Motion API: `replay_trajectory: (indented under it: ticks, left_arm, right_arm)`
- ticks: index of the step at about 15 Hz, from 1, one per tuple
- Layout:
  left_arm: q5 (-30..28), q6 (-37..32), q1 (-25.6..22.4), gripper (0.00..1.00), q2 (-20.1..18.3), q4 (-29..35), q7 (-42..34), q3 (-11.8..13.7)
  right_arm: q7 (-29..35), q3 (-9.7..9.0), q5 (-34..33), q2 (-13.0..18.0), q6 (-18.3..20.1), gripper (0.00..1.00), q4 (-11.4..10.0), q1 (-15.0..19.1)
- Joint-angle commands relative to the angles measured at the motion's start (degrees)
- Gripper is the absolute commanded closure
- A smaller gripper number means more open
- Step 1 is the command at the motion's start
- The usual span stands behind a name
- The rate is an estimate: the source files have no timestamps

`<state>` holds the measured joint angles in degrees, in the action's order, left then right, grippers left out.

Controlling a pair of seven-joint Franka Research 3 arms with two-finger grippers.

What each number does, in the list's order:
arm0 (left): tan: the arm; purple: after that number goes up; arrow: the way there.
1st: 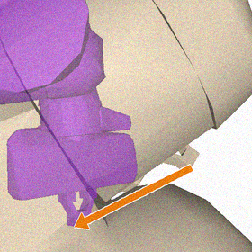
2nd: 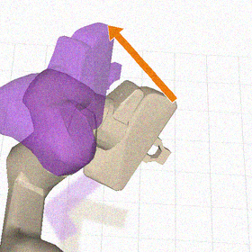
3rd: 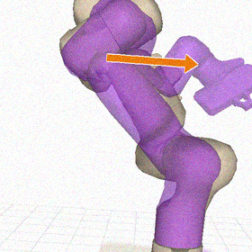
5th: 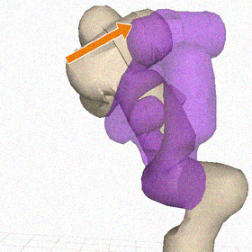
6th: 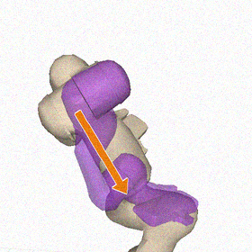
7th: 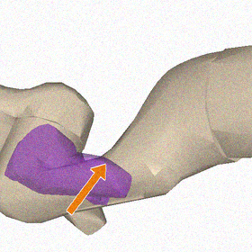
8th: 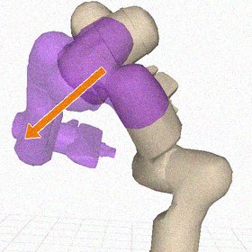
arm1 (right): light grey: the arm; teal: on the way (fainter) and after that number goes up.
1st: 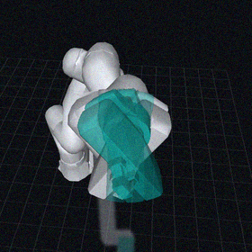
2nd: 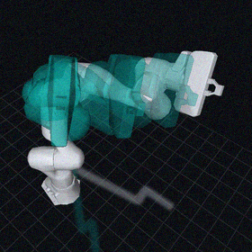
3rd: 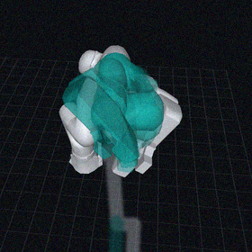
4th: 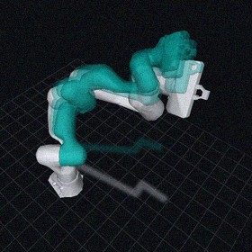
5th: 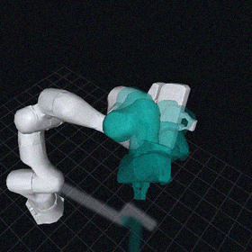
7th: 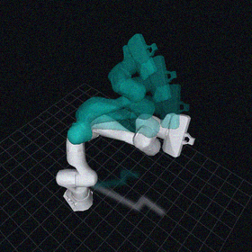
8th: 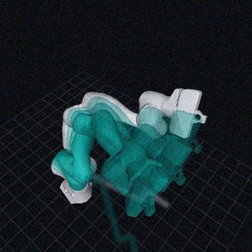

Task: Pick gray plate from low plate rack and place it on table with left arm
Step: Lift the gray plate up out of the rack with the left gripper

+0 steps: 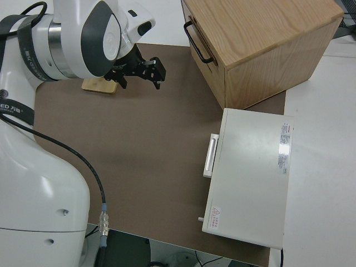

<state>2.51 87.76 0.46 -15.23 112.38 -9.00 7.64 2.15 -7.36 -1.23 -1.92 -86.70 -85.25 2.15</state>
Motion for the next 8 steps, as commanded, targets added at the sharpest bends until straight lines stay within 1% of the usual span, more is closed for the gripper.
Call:
replay_trajectory:
  ticks: [1, 5, 8]
  left_arm:
    - [-6.6, -2.9, 0.3, 1.0, -0.3, -0.5, 0.5, 0.5]
    - [-13.7, -3.7, 0.4, 1.0, 0.8, 1.1, -0.1, 0.7]
    - [-19.2, -2.8, 0.5, 1.0, 2.7, 4.2, -2.0, 0.6]
  right_arm:
    - [0.8, -1.17, -0.2, -0.5, 0.9, 0.017, 1.1, 1.3]
    - [0.8, -1.17, -0.2, -0.5, 0.9, 0.017, 1.1, 1.3]
    - [0.8, -1.17, -0.2, -0.5, 0.9, 0.017, 1.1, 1.3]
